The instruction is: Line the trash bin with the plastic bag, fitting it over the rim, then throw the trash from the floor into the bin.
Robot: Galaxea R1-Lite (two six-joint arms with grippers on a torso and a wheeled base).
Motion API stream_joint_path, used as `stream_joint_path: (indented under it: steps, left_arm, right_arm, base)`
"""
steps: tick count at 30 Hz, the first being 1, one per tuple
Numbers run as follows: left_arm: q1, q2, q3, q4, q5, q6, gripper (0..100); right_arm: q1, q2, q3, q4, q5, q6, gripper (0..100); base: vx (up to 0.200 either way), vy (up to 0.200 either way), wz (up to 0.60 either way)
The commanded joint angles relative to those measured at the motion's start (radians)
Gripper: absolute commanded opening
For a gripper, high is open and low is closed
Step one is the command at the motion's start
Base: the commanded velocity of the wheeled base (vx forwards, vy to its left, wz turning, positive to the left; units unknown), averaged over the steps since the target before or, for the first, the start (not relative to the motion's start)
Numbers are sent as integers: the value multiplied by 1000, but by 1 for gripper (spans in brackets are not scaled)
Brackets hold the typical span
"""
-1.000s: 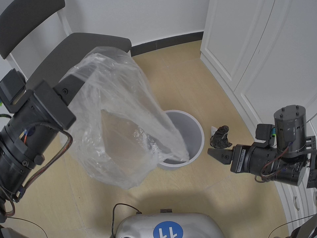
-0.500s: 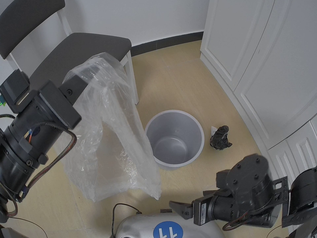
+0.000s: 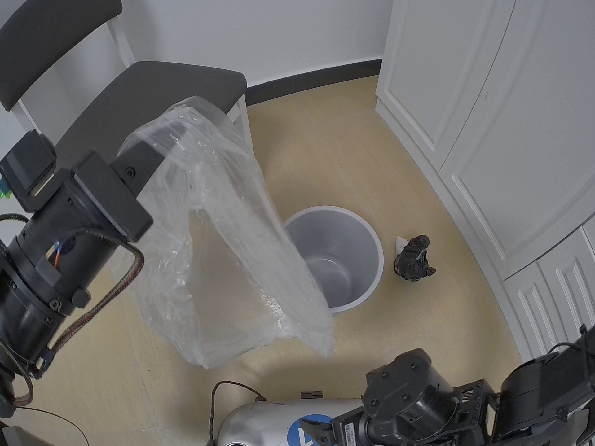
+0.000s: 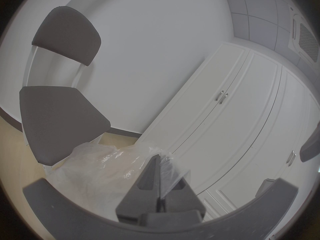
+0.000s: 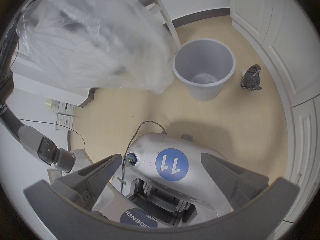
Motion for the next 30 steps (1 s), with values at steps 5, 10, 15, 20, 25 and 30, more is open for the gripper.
stream_joint_path:
  steps: [5, 10, 15, 20, 25, 30]
  left_arm:
    - [0, -4, 0, 0, -1, -1, 0]
    - [0, -8, 0, -2, -1, -1, 0]
    - [0, -19, 0, -2, -1, 1, 0]
    - [0, -19, 2, -2, -1, 1, 0]
    - [0, -19, 0, -2, -1, 1, 0]
    - [0, -17, 3, -2, -1, -1, 0]
  right_arm:
    - [-74, 144, 7, -236, -47, 42, 100]
    - [-141, 160, -33, -240, -112, 34, 100]
    - [-186, 115, -33, -240, -113, -7, 100]
    - [-215, 60, -41, -240, -116, -13, 100]
    - [-241, 35, -61, -242, -116, -12, 100]
    - [-259, 37, -81, -266, -118, -6, 100]
  base:
    - [0, 0, 0]
    - [0, 0, 0]
    - [0, 0, 0]
    - [0, 0, 0]
    - [0, 0, 0]
    - [0, 0, 0]
